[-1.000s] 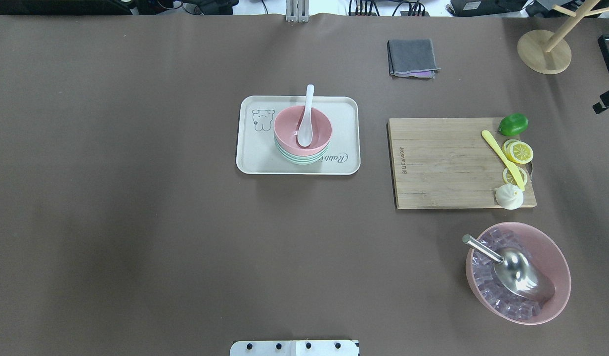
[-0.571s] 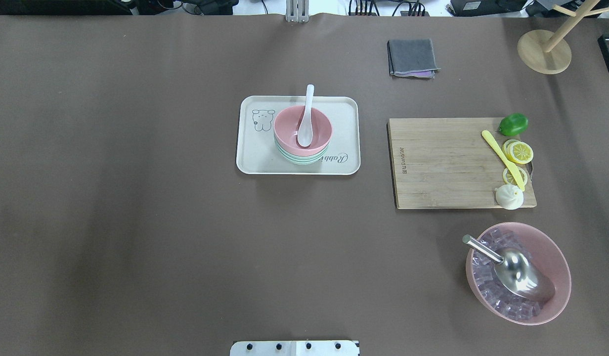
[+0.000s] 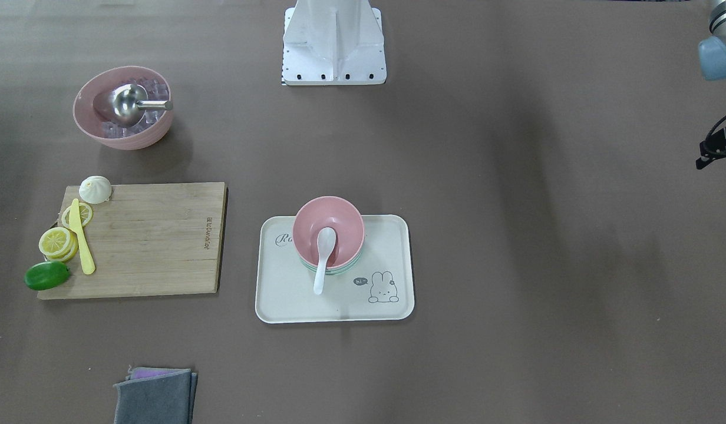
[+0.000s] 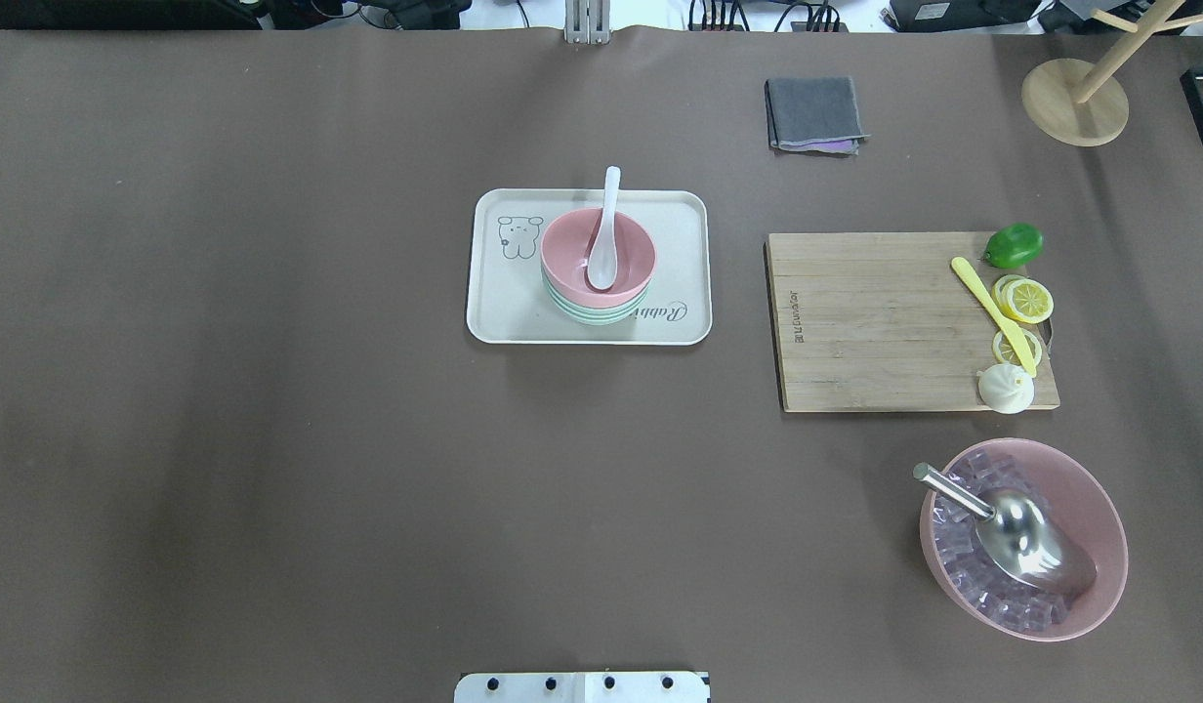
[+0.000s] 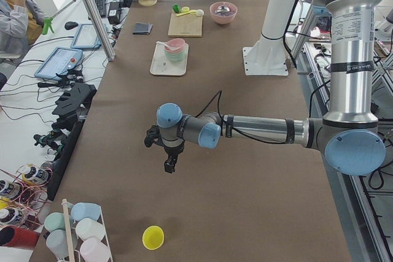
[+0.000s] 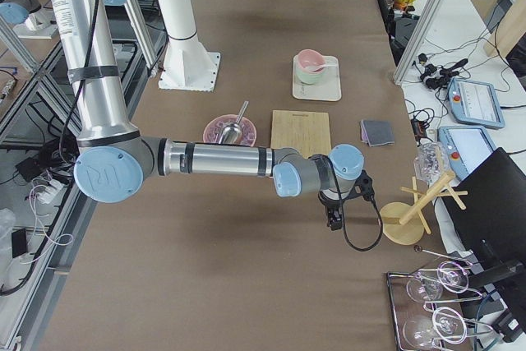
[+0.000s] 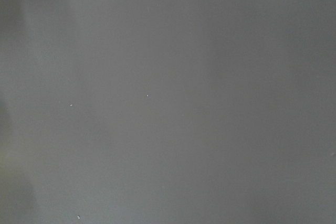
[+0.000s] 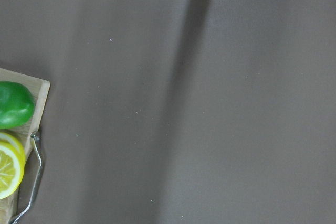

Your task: Stack pink bowl on green and place spoon

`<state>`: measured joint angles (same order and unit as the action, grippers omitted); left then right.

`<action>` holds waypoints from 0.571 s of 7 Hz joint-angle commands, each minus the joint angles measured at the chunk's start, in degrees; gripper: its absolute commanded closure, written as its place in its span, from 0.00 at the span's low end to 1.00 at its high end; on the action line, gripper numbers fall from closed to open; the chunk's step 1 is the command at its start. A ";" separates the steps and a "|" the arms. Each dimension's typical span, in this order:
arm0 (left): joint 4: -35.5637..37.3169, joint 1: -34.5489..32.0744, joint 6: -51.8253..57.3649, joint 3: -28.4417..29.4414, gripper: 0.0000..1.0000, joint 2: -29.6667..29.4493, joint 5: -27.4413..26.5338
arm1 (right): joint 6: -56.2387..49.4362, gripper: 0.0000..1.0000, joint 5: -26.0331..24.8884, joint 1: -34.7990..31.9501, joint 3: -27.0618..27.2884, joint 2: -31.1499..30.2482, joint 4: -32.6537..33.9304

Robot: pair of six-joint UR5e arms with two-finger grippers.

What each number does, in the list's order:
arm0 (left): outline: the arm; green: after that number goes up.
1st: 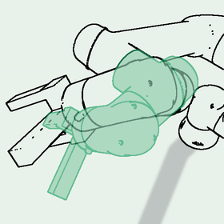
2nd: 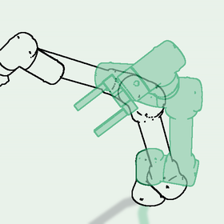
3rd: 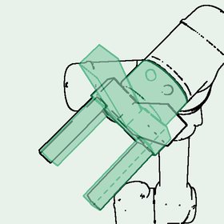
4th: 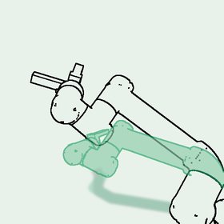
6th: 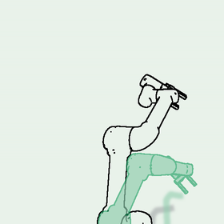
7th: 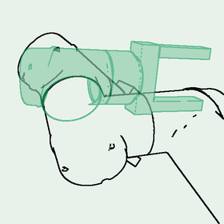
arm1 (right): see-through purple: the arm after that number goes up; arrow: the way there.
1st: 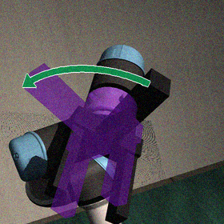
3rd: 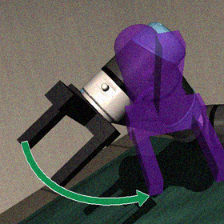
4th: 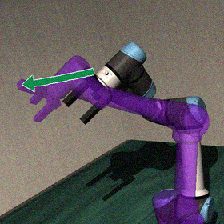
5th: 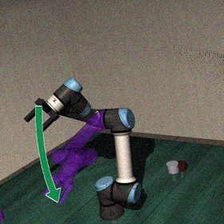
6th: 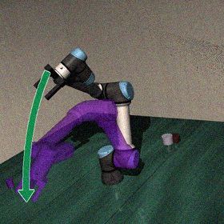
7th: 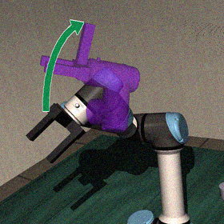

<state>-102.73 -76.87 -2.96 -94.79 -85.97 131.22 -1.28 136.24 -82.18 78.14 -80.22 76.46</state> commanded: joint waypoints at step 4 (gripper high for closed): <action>-0.45 -0.03 -0.21 -0.13 0.02 -0.60 0.01 | 0.75 0.00 -0.01 0.09 0.17 0.50 0.26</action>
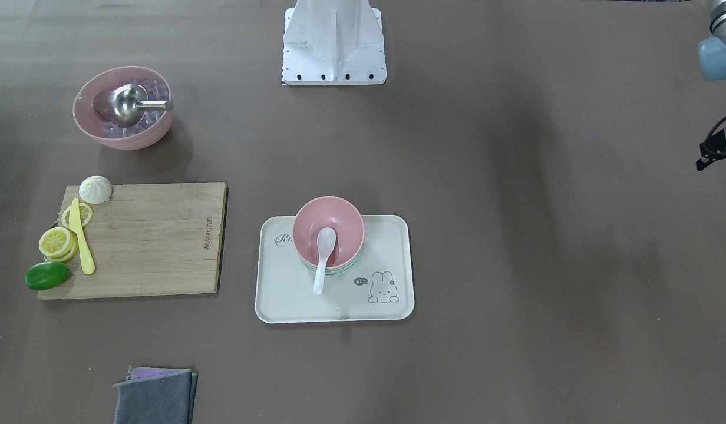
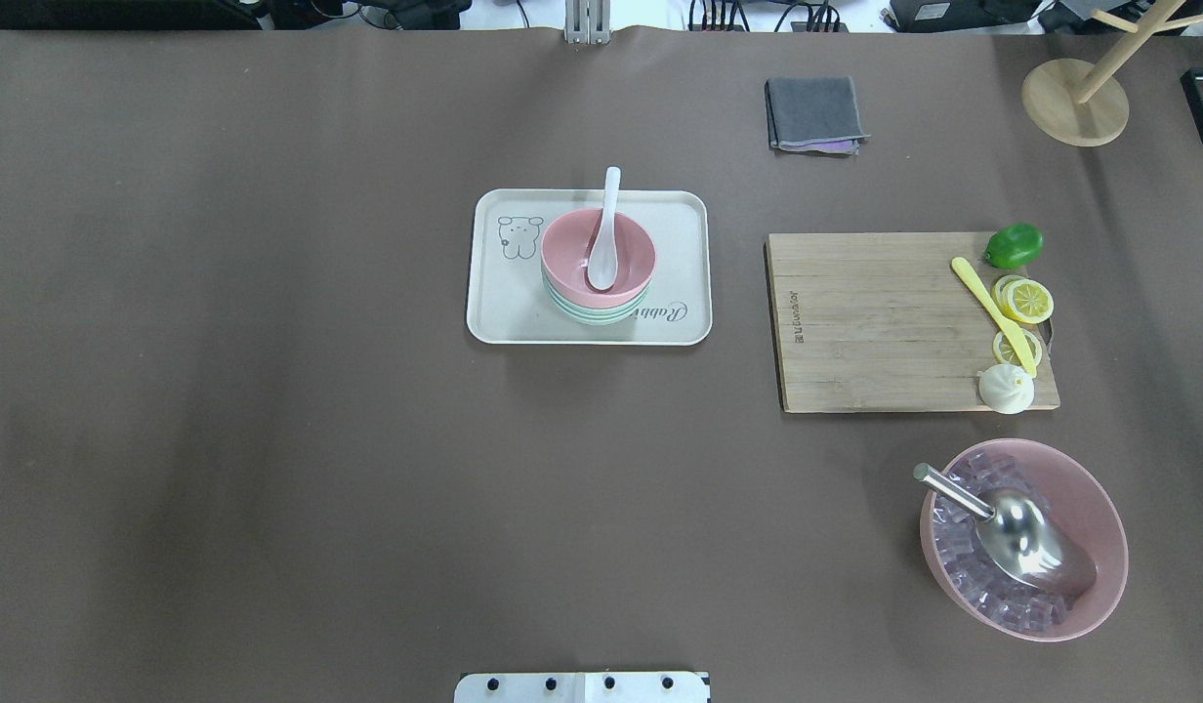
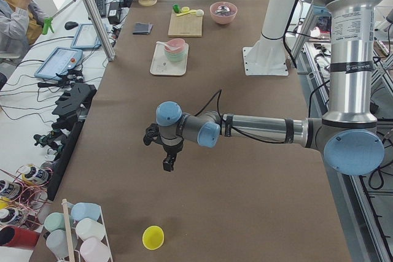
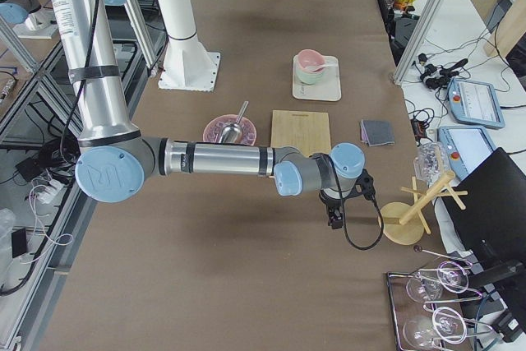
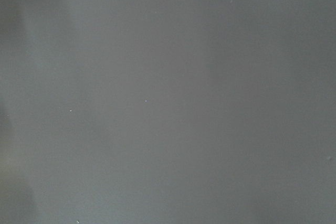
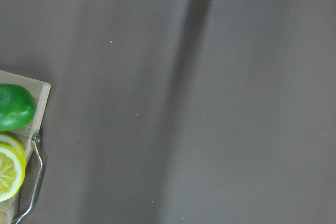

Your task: Stack pink bowl on green and place spoon

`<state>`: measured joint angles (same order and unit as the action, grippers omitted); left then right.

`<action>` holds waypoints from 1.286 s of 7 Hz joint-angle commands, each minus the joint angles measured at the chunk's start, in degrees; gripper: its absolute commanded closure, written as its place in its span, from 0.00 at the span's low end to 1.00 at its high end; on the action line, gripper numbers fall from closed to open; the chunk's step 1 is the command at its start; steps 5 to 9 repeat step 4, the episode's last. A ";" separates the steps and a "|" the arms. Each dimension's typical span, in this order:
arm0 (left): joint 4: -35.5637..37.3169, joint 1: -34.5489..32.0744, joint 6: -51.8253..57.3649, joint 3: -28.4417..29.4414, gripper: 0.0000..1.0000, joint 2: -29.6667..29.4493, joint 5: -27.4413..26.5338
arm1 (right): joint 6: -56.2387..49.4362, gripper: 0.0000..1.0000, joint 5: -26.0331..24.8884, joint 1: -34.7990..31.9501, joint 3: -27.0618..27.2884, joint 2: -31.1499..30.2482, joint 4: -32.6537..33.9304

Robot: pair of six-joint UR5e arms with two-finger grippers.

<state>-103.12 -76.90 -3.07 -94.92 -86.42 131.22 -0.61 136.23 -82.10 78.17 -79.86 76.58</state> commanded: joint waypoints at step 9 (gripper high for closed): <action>-4.35 0.00 -8.79 -1.23 0.02 -1.03 0.00 | 0.17 0.00 0.26 0.01 0.41 0.23 0.32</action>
